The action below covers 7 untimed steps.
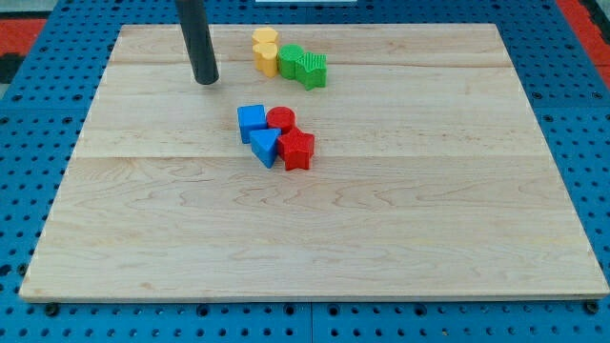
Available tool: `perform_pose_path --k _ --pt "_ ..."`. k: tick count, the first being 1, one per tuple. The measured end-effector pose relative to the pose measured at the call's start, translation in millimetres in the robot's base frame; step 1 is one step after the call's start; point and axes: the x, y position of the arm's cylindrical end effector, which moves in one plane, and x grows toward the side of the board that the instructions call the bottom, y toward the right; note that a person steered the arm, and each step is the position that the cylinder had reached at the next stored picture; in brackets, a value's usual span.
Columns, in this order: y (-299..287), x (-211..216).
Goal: Separate the group of blocks
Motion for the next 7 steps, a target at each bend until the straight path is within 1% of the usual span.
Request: perform_pose_path --k 2,3,4,5,7 --pt "137.3 13.5" --pt "230.0 8.9" --pt "252.3 -29.1" --pt "215.8 -60.3" --pt "86.6 -43.6"
